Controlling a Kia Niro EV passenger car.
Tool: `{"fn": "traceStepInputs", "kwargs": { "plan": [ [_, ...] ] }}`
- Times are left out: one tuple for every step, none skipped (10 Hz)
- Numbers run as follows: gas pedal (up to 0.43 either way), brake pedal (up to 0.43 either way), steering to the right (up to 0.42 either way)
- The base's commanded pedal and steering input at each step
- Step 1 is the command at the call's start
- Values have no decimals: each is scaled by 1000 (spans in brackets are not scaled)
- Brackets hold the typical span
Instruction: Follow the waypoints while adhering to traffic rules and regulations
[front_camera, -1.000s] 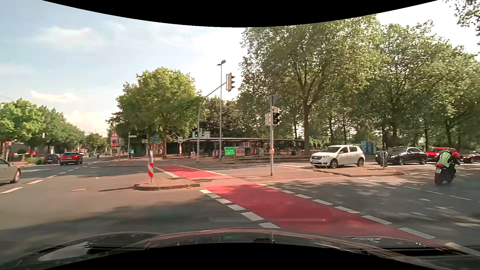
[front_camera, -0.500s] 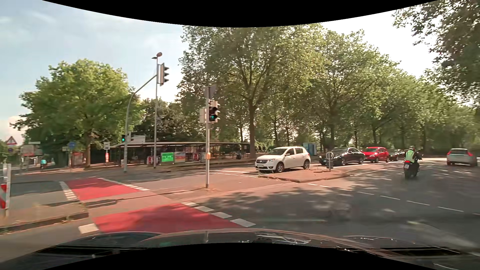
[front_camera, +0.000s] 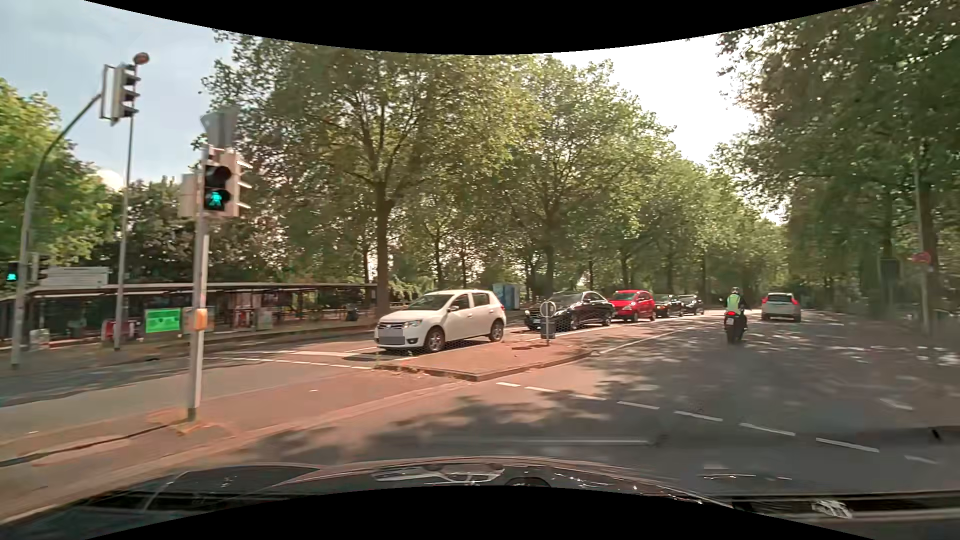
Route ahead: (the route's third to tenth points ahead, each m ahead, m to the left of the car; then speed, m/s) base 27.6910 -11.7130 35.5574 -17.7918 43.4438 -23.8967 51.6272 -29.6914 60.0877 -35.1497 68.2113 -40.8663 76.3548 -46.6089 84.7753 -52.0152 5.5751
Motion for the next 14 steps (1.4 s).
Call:
{"fn": "traceStepInputs", "kwargs": {
  "plan": [
    [240, 0, 388],
    [248, 0, 366],
    [248, 0, 335],
    [260, 0, 309],
    [268, 0, 269],
    [268, 0, 240],
    [268, 0, 219],
    [268, 0, 198],
    [280, 0, 177],
    [287, 0, 158],
    [287, 0, 139],
    [287, 0, 131],
    [287, 0, 129],
    [287, 0, 125]
  ]
}}
